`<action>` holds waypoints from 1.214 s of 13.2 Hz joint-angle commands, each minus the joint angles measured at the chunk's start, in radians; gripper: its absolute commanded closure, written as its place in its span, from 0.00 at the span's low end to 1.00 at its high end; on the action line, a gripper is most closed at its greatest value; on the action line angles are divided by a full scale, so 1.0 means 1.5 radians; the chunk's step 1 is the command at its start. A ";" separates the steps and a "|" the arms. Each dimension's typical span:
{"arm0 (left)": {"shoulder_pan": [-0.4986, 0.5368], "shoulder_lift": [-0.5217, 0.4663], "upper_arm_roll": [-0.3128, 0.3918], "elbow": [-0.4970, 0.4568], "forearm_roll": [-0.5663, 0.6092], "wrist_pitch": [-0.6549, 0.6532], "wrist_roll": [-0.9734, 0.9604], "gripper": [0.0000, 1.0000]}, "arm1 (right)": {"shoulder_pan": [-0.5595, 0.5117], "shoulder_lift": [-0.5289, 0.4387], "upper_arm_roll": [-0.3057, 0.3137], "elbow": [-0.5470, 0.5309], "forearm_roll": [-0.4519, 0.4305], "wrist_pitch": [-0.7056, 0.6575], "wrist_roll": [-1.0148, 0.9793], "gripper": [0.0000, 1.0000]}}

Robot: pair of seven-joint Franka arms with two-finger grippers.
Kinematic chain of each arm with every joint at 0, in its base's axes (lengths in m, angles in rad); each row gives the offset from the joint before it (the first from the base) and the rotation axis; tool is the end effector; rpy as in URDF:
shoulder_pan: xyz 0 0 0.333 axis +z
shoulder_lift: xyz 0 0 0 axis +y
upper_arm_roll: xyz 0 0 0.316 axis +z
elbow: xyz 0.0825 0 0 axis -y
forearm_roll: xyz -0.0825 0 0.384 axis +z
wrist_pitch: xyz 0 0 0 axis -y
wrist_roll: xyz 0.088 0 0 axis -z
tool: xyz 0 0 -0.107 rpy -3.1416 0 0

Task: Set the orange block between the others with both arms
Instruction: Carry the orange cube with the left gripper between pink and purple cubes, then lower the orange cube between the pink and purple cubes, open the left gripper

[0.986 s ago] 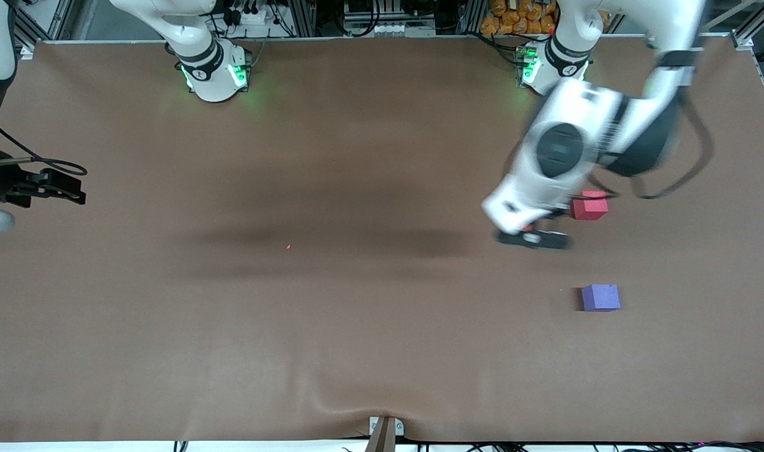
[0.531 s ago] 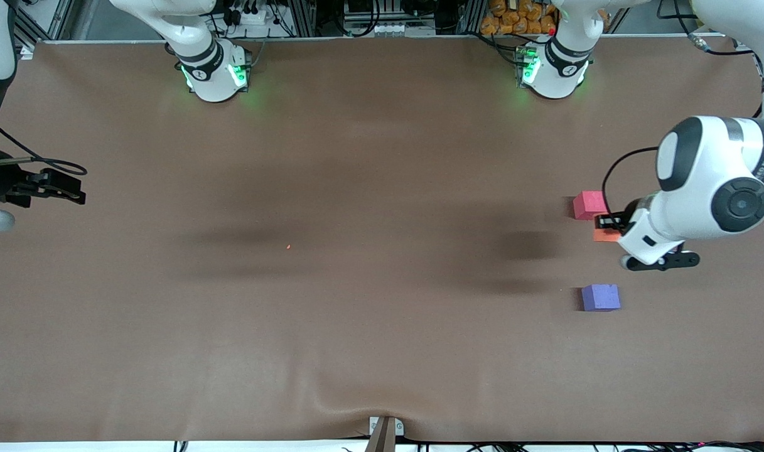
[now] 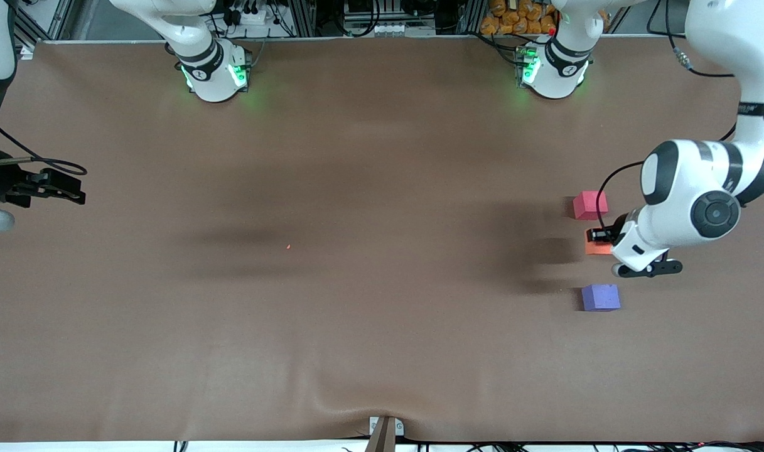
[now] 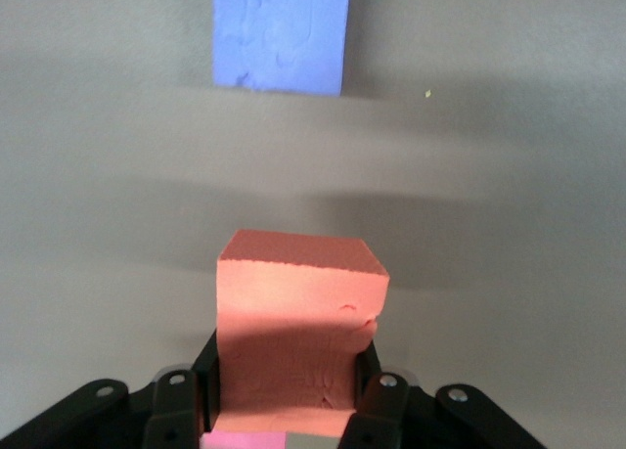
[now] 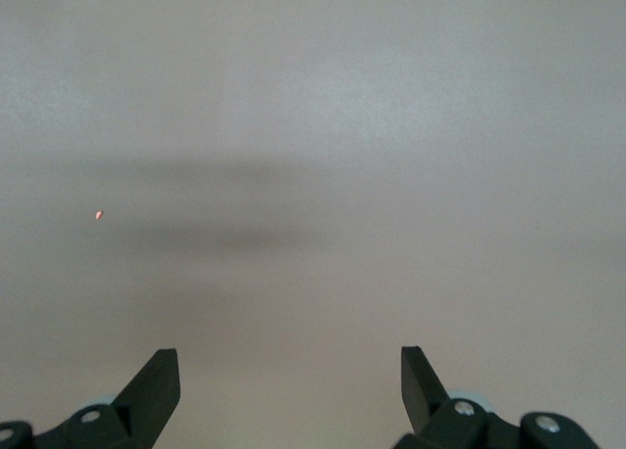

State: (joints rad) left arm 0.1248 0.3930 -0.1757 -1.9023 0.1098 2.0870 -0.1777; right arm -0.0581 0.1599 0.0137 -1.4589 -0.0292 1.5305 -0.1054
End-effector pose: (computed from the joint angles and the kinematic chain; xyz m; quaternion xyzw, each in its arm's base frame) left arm 0.6036 -0.0208 0.2810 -0.9943 -0.0345 0.0982 0.0221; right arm 0.5967 -0.0304 0.5815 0.9985 0.0305 -0.0450 0.0102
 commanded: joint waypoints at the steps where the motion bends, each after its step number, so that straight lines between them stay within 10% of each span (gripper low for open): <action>1: 0.021 0.022 -0.008 0.001 -0.011 0.025 0.023 1.00 | -0.002 -0.001 0.001 0.008 -0.007 -0.009 0.000 0.00; 16: 0.056 0.074 -0.008 0.001 -0.016 0.088 0.024 1.00 | -0.002 -0.001 0.001 0.008 -0.007 -0.009 0.000 0.00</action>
State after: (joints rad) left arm 0.1971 0.5004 -0.1765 -1.9021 0.1090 2.2013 -0.1278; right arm -0.0584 0.1599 0.0127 -1.4589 -0.0292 1.5303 -0.1054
